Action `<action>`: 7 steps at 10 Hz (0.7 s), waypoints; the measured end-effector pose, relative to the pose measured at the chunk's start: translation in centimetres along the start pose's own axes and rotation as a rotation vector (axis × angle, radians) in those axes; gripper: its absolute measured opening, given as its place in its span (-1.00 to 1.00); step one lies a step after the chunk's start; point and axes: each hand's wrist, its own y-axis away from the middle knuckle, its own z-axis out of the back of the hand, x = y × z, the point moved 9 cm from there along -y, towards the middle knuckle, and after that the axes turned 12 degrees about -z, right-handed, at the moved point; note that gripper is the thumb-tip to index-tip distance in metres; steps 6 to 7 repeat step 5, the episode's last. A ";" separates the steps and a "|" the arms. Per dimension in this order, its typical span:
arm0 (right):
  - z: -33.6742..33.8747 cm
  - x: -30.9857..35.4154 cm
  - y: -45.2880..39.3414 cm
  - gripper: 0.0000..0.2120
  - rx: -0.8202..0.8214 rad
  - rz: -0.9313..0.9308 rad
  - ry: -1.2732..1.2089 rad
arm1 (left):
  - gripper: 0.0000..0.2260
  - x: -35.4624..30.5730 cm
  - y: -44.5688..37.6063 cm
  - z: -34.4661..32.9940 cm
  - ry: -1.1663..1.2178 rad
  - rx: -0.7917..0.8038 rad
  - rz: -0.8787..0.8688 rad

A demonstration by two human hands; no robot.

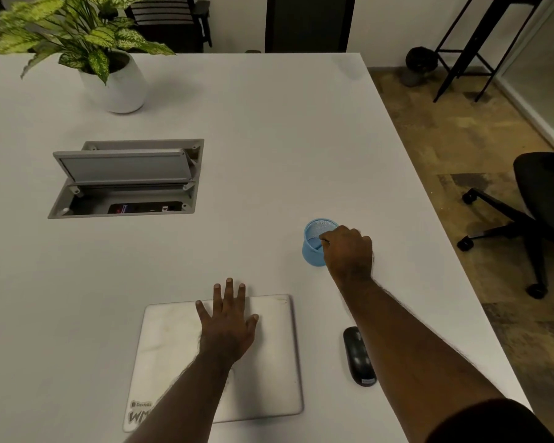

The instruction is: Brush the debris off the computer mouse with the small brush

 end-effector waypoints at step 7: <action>2.5 -1.6 2.4 -0.69 -0.003 -0.051 -0.277 | -0.24 0.4 0.5 2.8 0.079 -0.098 0.055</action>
